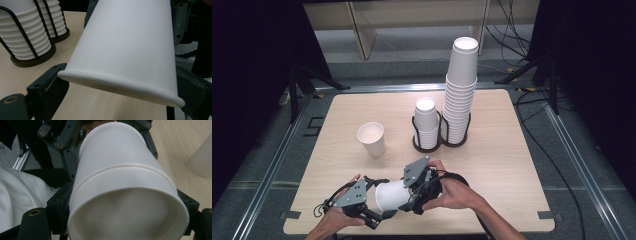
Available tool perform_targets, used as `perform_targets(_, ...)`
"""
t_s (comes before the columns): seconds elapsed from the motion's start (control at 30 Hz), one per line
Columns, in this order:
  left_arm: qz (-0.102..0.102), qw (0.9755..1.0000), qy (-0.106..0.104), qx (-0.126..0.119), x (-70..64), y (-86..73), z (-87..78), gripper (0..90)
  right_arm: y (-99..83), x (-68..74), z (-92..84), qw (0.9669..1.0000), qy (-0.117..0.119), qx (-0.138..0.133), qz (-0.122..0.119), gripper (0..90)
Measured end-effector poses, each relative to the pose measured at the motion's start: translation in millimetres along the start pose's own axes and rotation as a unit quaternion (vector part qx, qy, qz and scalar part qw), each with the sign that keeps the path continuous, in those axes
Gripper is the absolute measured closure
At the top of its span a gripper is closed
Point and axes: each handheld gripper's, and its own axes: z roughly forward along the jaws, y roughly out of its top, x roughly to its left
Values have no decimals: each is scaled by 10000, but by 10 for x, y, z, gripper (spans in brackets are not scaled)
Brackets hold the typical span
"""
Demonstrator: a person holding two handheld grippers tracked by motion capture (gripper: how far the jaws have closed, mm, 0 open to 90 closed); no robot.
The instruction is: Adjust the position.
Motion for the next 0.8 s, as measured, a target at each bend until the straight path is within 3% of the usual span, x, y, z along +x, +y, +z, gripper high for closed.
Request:
perform_targets(0.17, -91, 9999, 43, -130, 31, 4, -29, 79, -21, -34, -58, 9998, 1, -183, 127, 227)
perform_targets(0.23, -221, 9993, 60, -293, 50, -9, -31, 98, -43, -59, -104, 9994, -43, -271, 194, 226)
perform_targets(0.37, -424, 9982, 219, -356, 84, -1, -70, 147, -83, -127, -217, 9973, -87, -604, 406, 226)
perform_targets(0.47, -515, 9969, 188, -572, 115, 6, -100, 147, -112, -182, -310, 9940, -225, -924, 542, 225)
perform_targets(0.6, -677, 9934, 124, -913, 127, 15, -114, 147, -170, -263, -378, 9860, -316, -1463, 733, 225)
perform_targets(0.67, -737, 9934, 169, -868, 129, 23, -140, 146, -191, -284, -393, 9814, -321, -1709, 809, 225)
perform_targets(0.77, -884, 9894, 100, -1144, 132, 26, -128, 146, -209, -302, -398, 9775, -283, -1907, 850, 224)
perform_targets(0.8, -872, 9906, 142, -1042, 133, 32, -148, 146, -215, -305, -399, 9766, -267, -1957, 848, 224)
